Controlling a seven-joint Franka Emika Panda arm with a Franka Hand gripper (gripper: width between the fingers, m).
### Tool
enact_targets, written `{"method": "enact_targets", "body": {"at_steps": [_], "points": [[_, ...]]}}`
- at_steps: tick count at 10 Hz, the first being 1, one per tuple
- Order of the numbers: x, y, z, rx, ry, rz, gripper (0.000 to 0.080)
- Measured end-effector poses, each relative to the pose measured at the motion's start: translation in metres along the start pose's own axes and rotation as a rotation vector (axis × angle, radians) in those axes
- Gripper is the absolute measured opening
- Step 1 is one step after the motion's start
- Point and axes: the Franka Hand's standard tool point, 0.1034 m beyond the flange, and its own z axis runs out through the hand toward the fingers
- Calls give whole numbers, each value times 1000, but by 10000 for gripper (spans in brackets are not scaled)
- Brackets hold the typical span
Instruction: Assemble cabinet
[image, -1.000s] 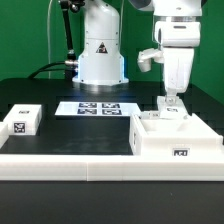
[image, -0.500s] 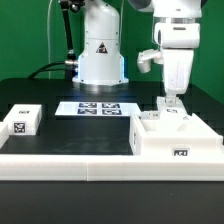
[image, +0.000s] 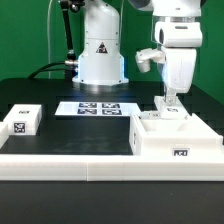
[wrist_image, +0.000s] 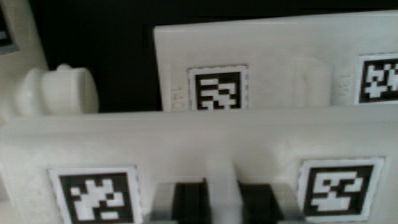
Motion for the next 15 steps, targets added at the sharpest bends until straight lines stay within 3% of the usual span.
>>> {"method": "enact_targets", "body": {"at_steps": [11,15], "points": [[-1,3,-3,5,-6,5,69],[0,4,-5,22,-15,8,69]]}}
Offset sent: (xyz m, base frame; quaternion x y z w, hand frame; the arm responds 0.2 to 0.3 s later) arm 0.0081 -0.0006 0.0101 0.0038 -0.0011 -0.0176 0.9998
